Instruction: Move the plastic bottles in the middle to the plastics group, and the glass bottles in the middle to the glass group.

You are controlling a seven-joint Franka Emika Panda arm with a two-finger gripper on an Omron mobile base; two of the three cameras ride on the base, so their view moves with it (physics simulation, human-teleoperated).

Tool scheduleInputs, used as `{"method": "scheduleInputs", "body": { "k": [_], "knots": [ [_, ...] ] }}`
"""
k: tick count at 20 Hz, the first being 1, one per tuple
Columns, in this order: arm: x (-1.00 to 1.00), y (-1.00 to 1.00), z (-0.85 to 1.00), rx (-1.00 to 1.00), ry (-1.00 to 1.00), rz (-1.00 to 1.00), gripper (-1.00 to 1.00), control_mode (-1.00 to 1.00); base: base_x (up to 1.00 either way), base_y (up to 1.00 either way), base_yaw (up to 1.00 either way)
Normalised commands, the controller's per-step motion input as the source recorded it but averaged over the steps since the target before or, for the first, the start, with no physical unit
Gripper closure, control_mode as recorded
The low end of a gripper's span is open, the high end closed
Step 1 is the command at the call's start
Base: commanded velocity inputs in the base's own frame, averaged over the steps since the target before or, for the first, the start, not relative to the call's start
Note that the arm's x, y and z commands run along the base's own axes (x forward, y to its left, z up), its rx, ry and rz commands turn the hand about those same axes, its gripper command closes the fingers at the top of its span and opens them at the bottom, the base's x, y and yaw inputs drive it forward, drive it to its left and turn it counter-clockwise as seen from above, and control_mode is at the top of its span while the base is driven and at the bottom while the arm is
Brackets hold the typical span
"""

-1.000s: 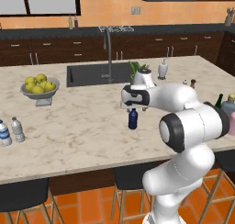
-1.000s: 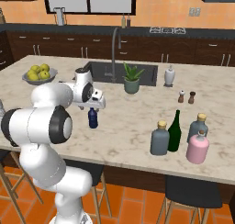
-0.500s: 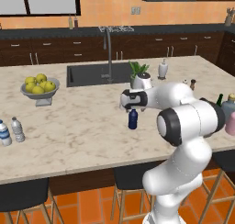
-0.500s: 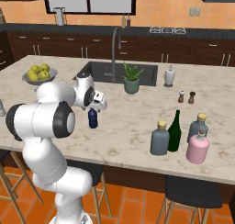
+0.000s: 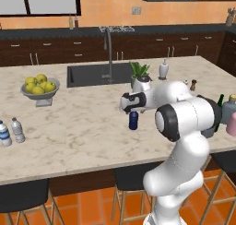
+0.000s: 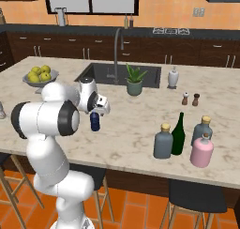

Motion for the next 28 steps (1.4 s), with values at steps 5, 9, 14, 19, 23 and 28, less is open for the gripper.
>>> {"method": "scheduleInputs", "body": {
  "k": [5, 9, 14, 19, 23, 28],
  "knots": [
    [0.22, 0.01, -0.15, 0.00, 0.00, 0.00, -1.00, -1.00, 0.00, 0.00, 0.00],
    [0.06, 0.04, -0.15, 0.00, 0.00, 0.00, -1.00, -1.00, 0.00, 0.00, 0.00],
    [-0.03, 0.03, -0.30, 0.00, 0.00, 0.00, 1.00, -1.00, 0.00, 0.00, 0.00],
    [-0.12, -0.02, -0.36, 0.00, -0.04, 0.00, 1.00, -1.00, 0.00, 0.00, 0.00],
    [-0.29, 0.00, 0.01, 0.04, -0.15, 0.02, 1.00, -1.00, 0.00, 0.00, 0.00],
    [-0.57, 0.18, 0.36, 0.10, -0.17, 0.06, 1.00, -1.00, 0.00, 0.00, 0.00]
  ]
}}
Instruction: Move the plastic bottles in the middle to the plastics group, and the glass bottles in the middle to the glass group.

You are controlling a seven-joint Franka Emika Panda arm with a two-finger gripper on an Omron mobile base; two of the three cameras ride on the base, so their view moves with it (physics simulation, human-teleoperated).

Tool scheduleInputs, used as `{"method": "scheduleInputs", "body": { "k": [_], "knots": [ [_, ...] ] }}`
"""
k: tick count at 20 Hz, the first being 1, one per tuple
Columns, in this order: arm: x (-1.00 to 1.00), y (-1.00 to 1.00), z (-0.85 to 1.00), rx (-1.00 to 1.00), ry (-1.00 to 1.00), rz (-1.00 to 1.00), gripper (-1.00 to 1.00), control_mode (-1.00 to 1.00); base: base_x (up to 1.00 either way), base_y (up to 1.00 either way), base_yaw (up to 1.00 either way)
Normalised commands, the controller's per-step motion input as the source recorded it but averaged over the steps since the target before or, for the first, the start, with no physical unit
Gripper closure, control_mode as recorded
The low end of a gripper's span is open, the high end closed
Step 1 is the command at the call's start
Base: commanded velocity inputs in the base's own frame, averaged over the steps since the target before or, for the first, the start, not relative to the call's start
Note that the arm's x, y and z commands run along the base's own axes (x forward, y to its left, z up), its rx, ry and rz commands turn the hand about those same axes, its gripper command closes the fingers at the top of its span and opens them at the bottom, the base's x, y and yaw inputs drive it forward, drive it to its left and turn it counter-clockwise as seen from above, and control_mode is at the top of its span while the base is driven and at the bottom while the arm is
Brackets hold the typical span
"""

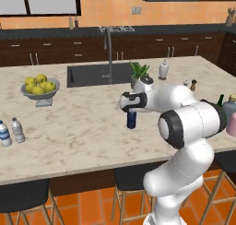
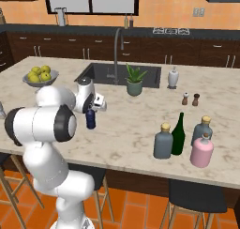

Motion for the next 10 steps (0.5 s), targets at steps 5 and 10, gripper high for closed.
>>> {"method": "scheduleInputs", "body": {
  "k": [5, 10],
  "knots": [
    [-0.55, 0.50, 0.39, 0.05, -0.09, 0.11, 1.00, -1.00, 0.00, 0.00, 0.00],
    [-0.39, 0.66, 0.46, 0.00, 0.00, 0.12, 1.00, -1.00, 0.00, 0.00, 0.00]
  ]
}}
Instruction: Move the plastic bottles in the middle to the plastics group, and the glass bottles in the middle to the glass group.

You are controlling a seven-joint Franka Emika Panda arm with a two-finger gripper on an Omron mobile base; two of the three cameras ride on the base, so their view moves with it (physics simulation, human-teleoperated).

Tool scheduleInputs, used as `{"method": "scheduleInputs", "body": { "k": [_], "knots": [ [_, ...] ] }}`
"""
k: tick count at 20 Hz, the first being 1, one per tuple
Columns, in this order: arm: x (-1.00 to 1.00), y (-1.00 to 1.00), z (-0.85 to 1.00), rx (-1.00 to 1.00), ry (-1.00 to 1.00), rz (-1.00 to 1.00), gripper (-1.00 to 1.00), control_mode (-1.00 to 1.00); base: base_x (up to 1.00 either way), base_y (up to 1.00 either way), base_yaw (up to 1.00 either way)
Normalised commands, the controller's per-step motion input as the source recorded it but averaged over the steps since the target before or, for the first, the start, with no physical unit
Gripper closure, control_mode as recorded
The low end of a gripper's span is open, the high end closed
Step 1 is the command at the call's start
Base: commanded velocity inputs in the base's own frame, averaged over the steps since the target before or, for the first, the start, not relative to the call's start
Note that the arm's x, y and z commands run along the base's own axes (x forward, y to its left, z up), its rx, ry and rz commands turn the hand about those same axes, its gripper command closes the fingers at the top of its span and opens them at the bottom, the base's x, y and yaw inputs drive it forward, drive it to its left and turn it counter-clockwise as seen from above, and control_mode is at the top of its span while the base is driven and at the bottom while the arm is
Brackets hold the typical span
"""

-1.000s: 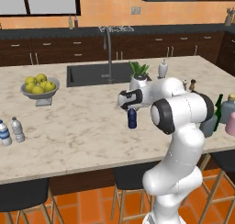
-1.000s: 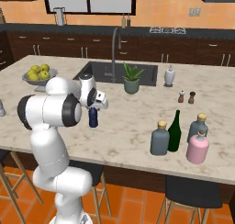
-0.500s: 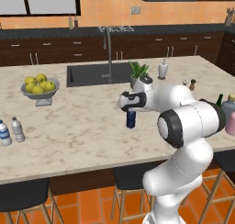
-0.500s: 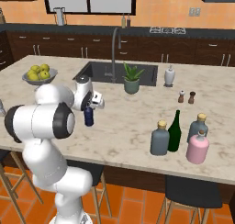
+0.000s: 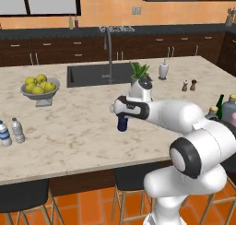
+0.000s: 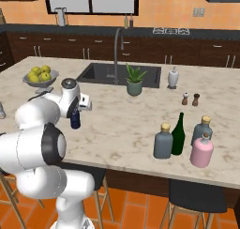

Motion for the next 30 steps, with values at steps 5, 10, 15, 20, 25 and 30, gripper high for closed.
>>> {"method": "scheduleInputs", "body": {
  "k": [5, 10, 15, 20, 25, 30],
  "knots": [
    [-0.34, 0.74, 0.38, 0.00, 0.00, 0.14, 1.00, -1.00, 0.00, 0.00, 0.00],
    [-0.18, 0.90, 0.32, 0.00, 0.00, 0.13, 1.00, -1.00, 0.00, 0.00, 0.00],
    [-0.17, 0.91, 0.15, -0.03, 0.00, 0.14, 1.00, -1.00, 0.00, 0.00, 0.00],
    [-0.17, 0.88, 0.00, -0.07, 0.00, 0.17, 1.00, -1.00, 0.00, 0.00, 0.00],
    [-0.30, 0.62, 0.01, -0.01, -0.08, 0.21, 1.00, -1.00, 0.00, 0.00, 0.00],
    [-0.03, 0.72, 0.03, 0.00, -0.08, 0.15, 1.00, -1.00, 0.00, 0.00, 0.00]
  ]
}}
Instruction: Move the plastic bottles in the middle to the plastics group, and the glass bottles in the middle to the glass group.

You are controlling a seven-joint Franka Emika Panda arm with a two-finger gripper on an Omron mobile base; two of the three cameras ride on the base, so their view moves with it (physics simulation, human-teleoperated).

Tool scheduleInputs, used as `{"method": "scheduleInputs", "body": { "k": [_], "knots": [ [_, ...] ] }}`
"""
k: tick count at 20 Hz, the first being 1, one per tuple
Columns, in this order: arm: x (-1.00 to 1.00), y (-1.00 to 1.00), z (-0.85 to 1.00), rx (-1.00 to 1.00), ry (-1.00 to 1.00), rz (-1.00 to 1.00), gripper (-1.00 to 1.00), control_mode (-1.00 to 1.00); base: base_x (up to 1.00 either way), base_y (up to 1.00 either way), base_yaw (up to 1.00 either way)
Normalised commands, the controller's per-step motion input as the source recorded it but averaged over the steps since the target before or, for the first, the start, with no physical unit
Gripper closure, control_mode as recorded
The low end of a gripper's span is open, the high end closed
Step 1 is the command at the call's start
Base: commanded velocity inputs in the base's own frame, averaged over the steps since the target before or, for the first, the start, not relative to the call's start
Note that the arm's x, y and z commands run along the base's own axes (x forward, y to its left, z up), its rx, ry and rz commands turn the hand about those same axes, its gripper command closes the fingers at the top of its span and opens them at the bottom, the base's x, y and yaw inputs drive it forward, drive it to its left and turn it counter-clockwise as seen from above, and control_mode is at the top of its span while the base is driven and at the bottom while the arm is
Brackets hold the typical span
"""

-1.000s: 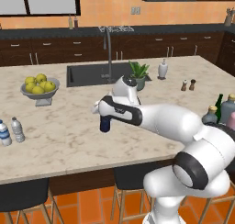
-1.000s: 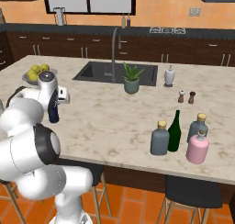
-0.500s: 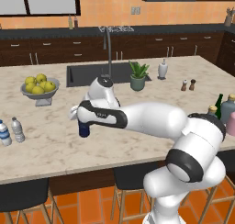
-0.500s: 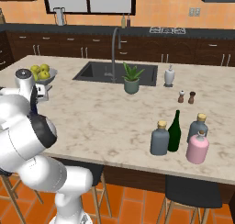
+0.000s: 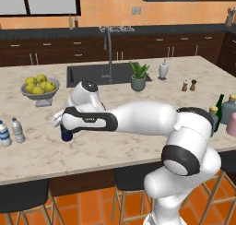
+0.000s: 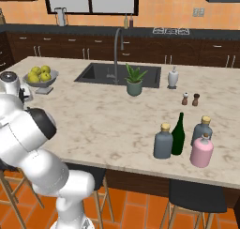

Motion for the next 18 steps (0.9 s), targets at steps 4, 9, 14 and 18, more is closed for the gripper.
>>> {"method": "scheduleInputs", "body": {
  "k": [4, 9, 14, 18],
  "knots": [
    [0.00, 0.75, -0.01, 0.00, -0.01, 0.12, 1.00, -1.00, 0.00, 0.00, 0.00],
    [0.00, 0.55, -0.04, 0.00, 0.00, 0.07, 1.00, -1.00, 0.00, 0.00, 0.00],
    [0.09, 0.41, -0.04, 0.00, 0.00, 0.03, 1.00, -1.00, 0.00, 0.00, 0.00],
    [0.09, 0.38, -0.15, 0.00, -0.01, 0.02, 1.00, -1.00, 0.00, 0.00, 0.00]
  ]
}}
